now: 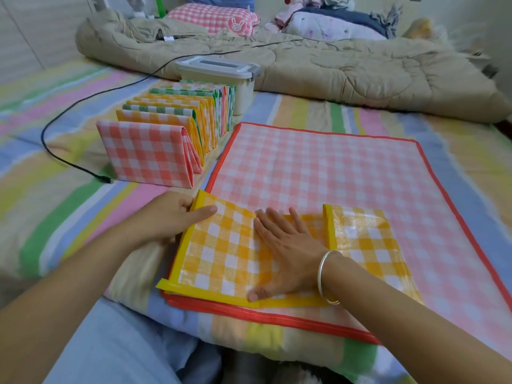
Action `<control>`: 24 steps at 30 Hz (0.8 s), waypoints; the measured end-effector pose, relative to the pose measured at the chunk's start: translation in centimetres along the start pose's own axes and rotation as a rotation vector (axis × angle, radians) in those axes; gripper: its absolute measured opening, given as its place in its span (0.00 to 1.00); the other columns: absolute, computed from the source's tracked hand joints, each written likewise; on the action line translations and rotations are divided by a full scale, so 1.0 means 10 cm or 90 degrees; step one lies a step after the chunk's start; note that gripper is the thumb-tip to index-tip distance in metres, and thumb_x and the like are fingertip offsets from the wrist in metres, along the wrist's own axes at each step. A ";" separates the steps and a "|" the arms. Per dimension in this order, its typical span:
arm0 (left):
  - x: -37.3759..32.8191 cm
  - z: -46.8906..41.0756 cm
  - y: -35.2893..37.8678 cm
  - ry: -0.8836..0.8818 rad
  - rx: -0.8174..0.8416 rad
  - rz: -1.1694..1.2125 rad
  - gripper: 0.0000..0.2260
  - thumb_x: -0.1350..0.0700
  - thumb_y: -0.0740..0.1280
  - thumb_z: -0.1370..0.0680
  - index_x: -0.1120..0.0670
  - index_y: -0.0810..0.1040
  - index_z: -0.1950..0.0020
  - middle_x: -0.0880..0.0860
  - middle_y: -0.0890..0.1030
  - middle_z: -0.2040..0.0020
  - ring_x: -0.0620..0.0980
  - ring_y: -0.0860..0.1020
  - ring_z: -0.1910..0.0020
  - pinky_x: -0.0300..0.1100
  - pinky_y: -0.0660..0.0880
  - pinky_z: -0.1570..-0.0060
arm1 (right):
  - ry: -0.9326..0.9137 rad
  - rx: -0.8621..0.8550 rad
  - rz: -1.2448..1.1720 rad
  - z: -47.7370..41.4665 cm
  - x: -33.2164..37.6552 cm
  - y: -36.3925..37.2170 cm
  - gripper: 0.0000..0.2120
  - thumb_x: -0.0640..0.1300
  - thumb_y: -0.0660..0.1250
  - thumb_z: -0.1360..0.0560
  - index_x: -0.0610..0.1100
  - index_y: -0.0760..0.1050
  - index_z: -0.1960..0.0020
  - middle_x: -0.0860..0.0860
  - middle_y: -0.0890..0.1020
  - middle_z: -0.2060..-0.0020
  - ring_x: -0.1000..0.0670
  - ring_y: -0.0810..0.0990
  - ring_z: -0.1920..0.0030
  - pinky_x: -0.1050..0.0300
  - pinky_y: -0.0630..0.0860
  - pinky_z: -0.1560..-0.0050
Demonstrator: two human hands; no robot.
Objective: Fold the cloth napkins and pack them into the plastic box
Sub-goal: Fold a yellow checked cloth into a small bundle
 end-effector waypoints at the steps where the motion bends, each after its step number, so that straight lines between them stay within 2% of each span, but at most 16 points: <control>1: -0.01 0.07 0.00 -0.055 0.089 0.003 0.29 0.32 0.66 0.29 0.60 0.77 0.60 0.53 0.79 0.69 0.47 0.74 0.74 0.42 0.71 0.70 | 0.002 0.002 -0.001 0.00 0.00 -0.01 0.65 0.85 0.51 0.42 0.45 0.30 0.23 0.50 0.31 0.24 0.48 0.26 0.26 0.38 0.29 0.27; 2: -0.03 0.14 0.00 -0.081 0.161 -0.003 0.23 0.37 0.68 0.26 0.58 0.77 0.61 0.50 0.80 0.70 0.44 0.74 0.76 0.39 0.71 0.71 | 0.003 0.005 -0.001 0.00 0.00 -0.01 0.65 0.85 0.51 0.41 0.46 0.30 0.23 0.50 0.31 0.24 0.48 0.26 0.26 0.38 0.29 0.28; 4: -0.09 0.24 -0.03 -0.064 0.223 0.025 0.17 0.45 0.70 0.24 0.58 0.79 0.61 0.50 0.81 0.71 0.43 0.73 0.77 0.37 0.69 0.72 | 0.005 0.010 0.002 0.00 0.01 -0.01 0.65 0.85 0.52 0.41 0.46 0.30 0.23 0.50 0.31 0.24 0.48 0.25 0.26 0.38 0.28 0.28; 7: -0.26 0.29 -0.03 0.000 0.197 0.132 0.26 0.38 0.73 0.30 0.62 0.80 0.59 0.60 0.80 0.66 0.47 0.74 0.73 0.37 0.70 0.73 | 0.012 0.005 0.011 0.00 0.00 -0.01 0.65 0.85 0.52 0.41 0.46 0.30 0.23 0.50 0.31 0.24 0.48 0.26 0.26 0.39 0.29 0.28; 9: -0.46 0.30 0.07 0.036 0.173 0.172 0.18 0.42 0.72 0.28 0.54 0.79 0.69 0.53 0.76 0.72 0.46 0.74 0.74 0.37 0.70 0.73 | 0.018 0.000 -0.002 -0.01 0.01 -0.03 0.66 0.85 0.51 0.43 0.45 0.30 0.22 0.49 0.33 0.23 0.48 0.26 0.26 0.39 0.29 0.27; 10: -0.56 0.28 0.15 0.048 0.167 0.185 0.19 0.45 0.70 0.24 0.50 0.77 0.73 0.49 0.75 0.75 0.44 0.74 0.76 0.37 0.70 0.72 | 0.019 0.001 -0.017 -0.02 0.02 -0.03 0.68 0.86 0.50 0.45 0.45 0.31 0.22 0.49 0.34 0.23 0.49 0.26 0.26 0.40 0.29 0.27; 12: -0.78 0.25 0.29 0.066 0.135 0.199 0.22 0.48 0.68 0.20 0.50 0.74 0.75 0.47 0.73 0.78 0.43 0.72 0.78 0.36 0.68 0.73 | 0.012 -0.011 -0.085 0.03 0.10 -0.15 0.68 0.84 0.51 0.47 0.45 0.34 0.21 0.49 0.38 0.21 0.49 0.29 0.24 0.42 0.32 0.25; 14: -0.93 0.19 0.41 0.081 0.113 0.194 0.20 0.47 0.68 0.20 0.52 0.73 0.71 0.47 0.73 0.78 0.43 0.72 0.78 0.36 0.68 0.74 | 0.025 -0.054 -0.220 0.14 0.09 -0.41 0.56 0.73 0.61 0.37 0.44 0.45 0.20 0.48 0.50 0.21 0.49 0.41 0.21 0.48 0.41 0.23; 15: -1.02 0.17 0.45 0.082 0.113 0.188 0.20 0.47 0.68 0.21 0.53 0.73 0.70 0.46 0.73 0.79 0.43 0.73 0.78 0.36 0.69 0.73 | 0.044 -0.094 -0.296 0.22 0.03 -0.56 0.45 0.62 0.67 0.30 0.44 0.54 0.21 0.48 0.58 0.22 0.49 0.50 0.22 0.51 0.49 0.23; 17: -1.18 0.13 0.55 0.078 0.116 0.175 0.19 0.48 0.70 0.22 0.54 0.73 0.69 0.46 0.74 0.79 0.42 0.73 0.79 0.37 0.69 0.73 | 0.093 -0.224 -0.399 0.42 -0.21 -0.85 0.22 0.41 0.66 0.23 0.45 0.71 0.29 0.48 0.76 0.33 0.52 0.72 0.31 0.57 0.66 0.31; 18: -1.24 0.11 0.62 0.075 0.120 0.162 0.19 0.48 0.70 0.22 0.54 0.73 0.69 0.46 0.74 0.79 0.42 0.72 0.79 0.36 0.68 0.74 | 0.135 -0.292 -0.447 0.54 -0.37 -0.94 0.18 0.36 0.64 0.23 0.45 0.76 0.34 0.49 0.82 0.41 0.54 0.79 0.39 0.57 0.73 0.37; 19: -1.31 0.10 0.69 0.071 0.125 0.139 0.19 0.48 0.71 0.22 0.54 0.73 0.70 0.47 0.74 0.79 0.43 0.72 0.79 0.36 0.68 0.74 | 0.185 -0.342 -0.497 0.66 -0.51 -0.99 0.17 0.32 0.60 0.23 0.45 0.79 0.39 0.51 0.85 0.49 0.55 0.83 0.48 0.57 0.77 0.44; 21: -1.40 0.07 0.87 0.065 0.138 0.072 0.19 0.47 0.71 0.23 0.54 0.74 0.71 0.49 0.77 0.77 0.47 0.74 0.76 0.36 0.70 0.72 | 0.290 -0.385 -0.545 0.83 -0.71 -0.96 0.19 0.29 0.56 0.24 0.46 0.79 0.45 0.53 0.86 0.60 0.55 0.85 0.62 0.54 0.80 0.57; 24: -1.46 0.05 1.12 0.069 0.140 -0.063 0.19 0.43 0.69 0.25 0.53 0.76 0.72 0.51 0.82 0.71 0.51 0.82 0.68 0.41 0.78 0.61 | 0.369 -0.384 -0.502 0.88 -0.83 -0.74 0.14 0.34 0.59 0.23 0.49 0.80 0.51 0.53 0.83 0.67 0.53 0.80 0.69 0.54 0.77 0.63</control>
Point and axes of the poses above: each hand's wrist, its own z-axis away from the middle knuckle, its own y-axis out of the palm, x = y × z, the point moved 3 cm from there along -z, towards the middle knuckle
